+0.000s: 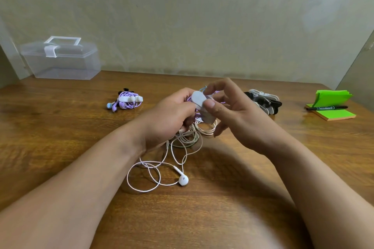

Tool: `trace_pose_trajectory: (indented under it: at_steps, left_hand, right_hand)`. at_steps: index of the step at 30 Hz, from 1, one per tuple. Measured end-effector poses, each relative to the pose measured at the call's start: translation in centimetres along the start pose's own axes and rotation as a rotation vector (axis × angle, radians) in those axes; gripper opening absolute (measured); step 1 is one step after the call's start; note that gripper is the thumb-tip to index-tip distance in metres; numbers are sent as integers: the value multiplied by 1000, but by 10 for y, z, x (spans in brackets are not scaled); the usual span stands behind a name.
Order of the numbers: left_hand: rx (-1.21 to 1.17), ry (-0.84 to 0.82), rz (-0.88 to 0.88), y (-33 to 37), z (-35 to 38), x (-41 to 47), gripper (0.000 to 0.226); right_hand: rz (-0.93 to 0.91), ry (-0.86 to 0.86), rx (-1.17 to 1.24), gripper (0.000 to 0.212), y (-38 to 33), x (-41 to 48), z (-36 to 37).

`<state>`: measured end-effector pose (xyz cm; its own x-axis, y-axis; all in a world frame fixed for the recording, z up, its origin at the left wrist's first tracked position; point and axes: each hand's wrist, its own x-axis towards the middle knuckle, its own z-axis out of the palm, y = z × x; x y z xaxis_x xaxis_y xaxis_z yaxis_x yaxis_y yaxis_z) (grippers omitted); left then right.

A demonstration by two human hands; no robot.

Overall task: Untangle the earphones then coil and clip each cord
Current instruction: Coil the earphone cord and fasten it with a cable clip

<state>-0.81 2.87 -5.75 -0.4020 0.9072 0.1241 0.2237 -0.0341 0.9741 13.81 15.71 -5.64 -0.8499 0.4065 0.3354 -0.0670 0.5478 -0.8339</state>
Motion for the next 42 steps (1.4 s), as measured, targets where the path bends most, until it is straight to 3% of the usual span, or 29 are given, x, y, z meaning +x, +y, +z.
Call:
trace_pose_trajectory:
  at_steps: [2,6,16,20,28,32,36,42]
  left_hand:
    - [24,-41,-24,2,0,-4,49]
    - [169,-46,-1,1,-2,-3,26]
    - [551,-8,173,0,0,-9,42]
    - [677,-20,192,-1,0,-10,39]
    - [885,4,261,-3,0,-8,46]
    - [775,-38,254,-2,3,-7,32]
    - [645,-67,219,-5,1,-5,31]
    - [467,-54,169,-1,-9,-3,39]
  right_hand:
    - [-8,-8,1,10,-2,-2,2]
    - [-62,-24,-166,15,-4,-4,11]
    - [-92,145,-350,21,-11,-3,26]
    - [-76,174,-357,7,-13,-2,28]
    - [52,198,-264,15,-21,-1,34]
    - [147,202,-48,19,-16,3,31]
    - [192,207,35,40,-11,8,23]
    - [100,282,-58,19,-11,5,15]
